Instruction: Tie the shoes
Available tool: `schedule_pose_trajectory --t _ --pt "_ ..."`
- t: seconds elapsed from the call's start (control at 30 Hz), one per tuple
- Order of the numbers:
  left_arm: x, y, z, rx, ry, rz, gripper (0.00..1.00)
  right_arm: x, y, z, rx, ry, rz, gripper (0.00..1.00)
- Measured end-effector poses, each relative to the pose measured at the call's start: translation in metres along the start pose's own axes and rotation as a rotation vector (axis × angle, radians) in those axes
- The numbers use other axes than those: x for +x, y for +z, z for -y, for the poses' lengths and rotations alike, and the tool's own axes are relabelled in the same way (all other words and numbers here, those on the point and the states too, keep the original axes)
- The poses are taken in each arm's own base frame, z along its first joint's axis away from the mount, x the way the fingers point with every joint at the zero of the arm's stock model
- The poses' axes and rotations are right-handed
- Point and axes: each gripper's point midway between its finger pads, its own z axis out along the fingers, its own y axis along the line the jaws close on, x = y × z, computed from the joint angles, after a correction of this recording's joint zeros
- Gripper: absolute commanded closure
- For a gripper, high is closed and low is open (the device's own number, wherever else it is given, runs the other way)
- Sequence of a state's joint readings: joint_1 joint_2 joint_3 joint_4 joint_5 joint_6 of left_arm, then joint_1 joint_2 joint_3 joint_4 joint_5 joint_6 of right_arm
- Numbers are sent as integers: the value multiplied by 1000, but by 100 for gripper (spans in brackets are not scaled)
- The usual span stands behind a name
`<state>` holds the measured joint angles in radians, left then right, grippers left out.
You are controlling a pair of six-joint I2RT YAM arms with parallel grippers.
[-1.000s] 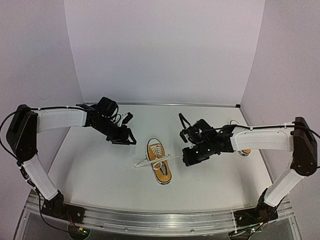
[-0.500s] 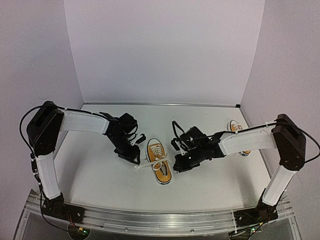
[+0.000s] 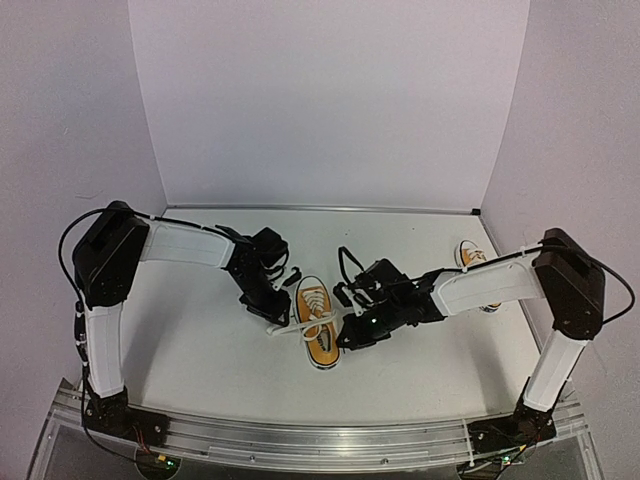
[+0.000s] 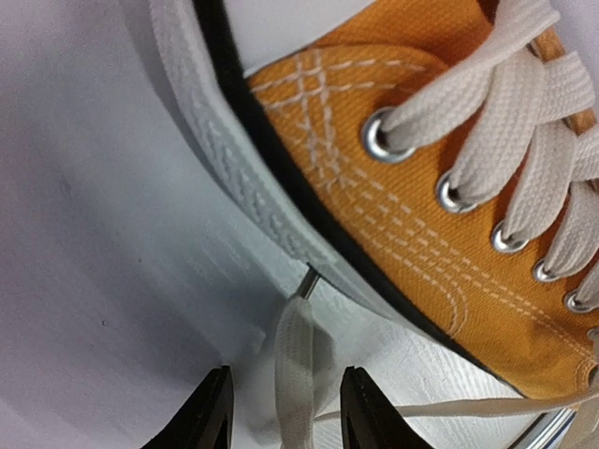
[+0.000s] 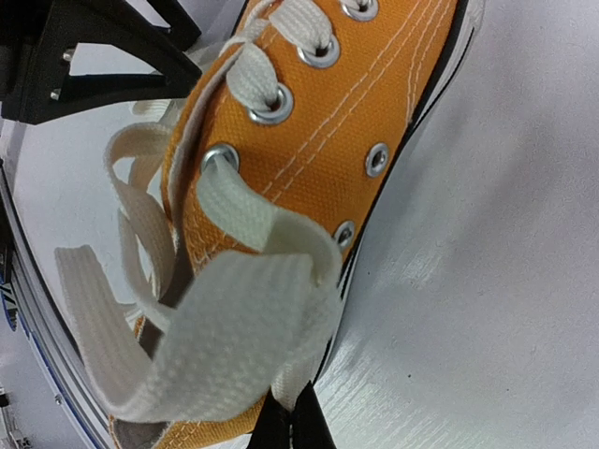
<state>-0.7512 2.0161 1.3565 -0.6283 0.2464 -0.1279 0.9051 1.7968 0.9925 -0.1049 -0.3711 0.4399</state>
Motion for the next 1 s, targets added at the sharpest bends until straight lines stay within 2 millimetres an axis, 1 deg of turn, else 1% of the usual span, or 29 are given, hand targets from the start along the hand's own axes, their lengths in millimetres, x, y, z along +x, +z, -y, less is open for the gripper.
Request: schedule_pose_trajectory --t 0.03,0.1,0.13,0.2,0.3,0.37,0.43,0.5,0.57,0.63,0.7,0.73,0.83,0.9,1.0 --pt "-2 1 1 -8 5 1 65 0 0 0 -1 3 0 100" --pt "-3 3 1 -33 15 -7 77 0 0 0 0 8 0 100" --pt "-4 3 0 -46 17 -10 86 0 0 0 1 9 1 100" --pt "-5 4 -3 -79 23 -10 99 1 0 2 8 17 5 100" --pt "-4 4 -10 -116 12 -14 100 4 -8 5 22 33 17 100" --pt "-3 2 -16 -121 -13 -1 100 3 -22 5 32 50 50 100" --pt "1 -3 -27 -131 -60 11 100 -2 -38 3 33 64 93 100" --pt "6 -13 -42 -140 -125 31 100 -8 -58 1 37 84 150 100" --pt "3 -31 -60 -145 -202 88 100 -14 -76 -1 33 109 209 100" --pt "-3 -56 -79 -153 -280 164 100 -14 -95 0 34 144 263 100" --pt "-15 -87 -98 -175 -350 260 100 -11 -108 5 48 184 299 100" --pt "-21 -102 -106 -189 -378 310 100 -9 -114 9 61 207 315 100" --pt "-30 -136 -128 -236 -455 417 100 2 -128 25 117 284 352 100" --pt "-31 -147 -140 -257 -500 451 100 10 -143 37 159 351 395 100" --pt "-24 -151 -158 -285 -569 461 100 20 -163 52 194 442 467 100"
